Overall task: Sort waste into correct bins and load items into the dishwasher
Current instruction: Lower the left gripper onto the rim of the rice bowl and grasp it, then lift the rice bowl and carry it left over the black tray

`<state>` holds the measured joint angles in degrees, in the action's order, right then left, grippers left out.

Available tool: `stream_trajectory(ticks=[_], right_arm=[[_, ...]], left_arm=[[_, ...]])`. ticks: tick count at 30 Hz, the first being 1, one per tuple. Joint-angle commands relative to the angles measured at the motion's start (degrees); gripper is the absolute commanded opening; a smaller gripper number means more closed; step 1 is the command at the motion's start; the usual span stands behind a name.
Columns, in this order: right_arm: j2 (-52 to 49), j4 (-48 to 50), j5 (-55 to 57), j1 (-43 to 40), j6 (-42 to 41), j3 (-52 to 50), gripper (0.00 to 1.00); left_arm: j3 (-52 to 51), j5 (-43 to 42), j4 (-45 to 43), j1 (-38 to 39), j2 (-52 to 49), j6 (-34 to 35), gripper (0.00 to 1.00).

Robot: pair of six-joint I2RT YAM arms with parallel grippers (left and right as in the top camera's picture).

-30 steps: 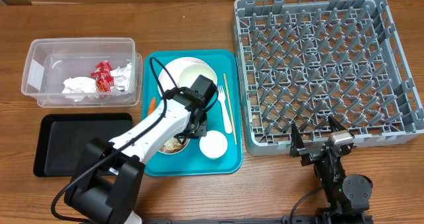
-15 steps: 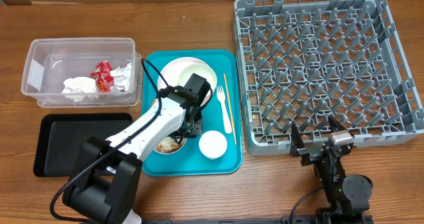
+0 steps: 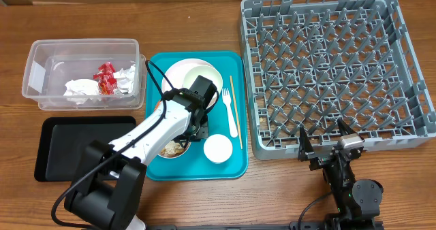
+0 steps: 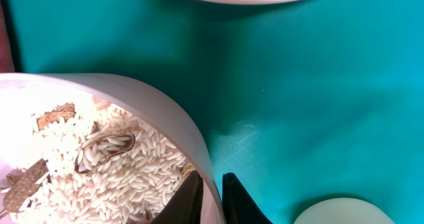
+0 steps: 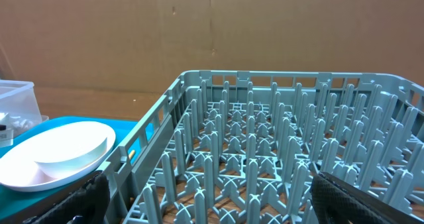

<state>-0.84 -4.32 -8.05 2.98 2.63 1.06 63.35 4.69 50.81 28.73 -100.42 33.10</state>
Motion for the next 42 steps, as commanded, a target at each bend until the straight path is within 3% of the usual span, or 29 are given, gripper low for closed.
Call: stream_trajectory(ticks=[1,3,17,42], right_arm=[[0.50,0.31,0.48,-0.28,0.20,-0.61,1.00],[0.50,0.31,0.48,-0.28,0.20,-0.61,1.00],[0.50,0.31,0.48,-0.28,0.20,-0.61,1.00],[0.50,0.31,0.48,-0.28,0.20,-0.61,1.00]], left_arm=[[-0.24,0.98,0.22,-0.59,-0.07,0.72,0.12],[-0.20,0.96,0.37,-0.61,-0.07,0.72,0.04],[2.40,0.98,3.23,-0.59,-0.07,-0.98,0.04],[22.67,1.86,23.43,-0.61,1.86,-9.70,0.04]])
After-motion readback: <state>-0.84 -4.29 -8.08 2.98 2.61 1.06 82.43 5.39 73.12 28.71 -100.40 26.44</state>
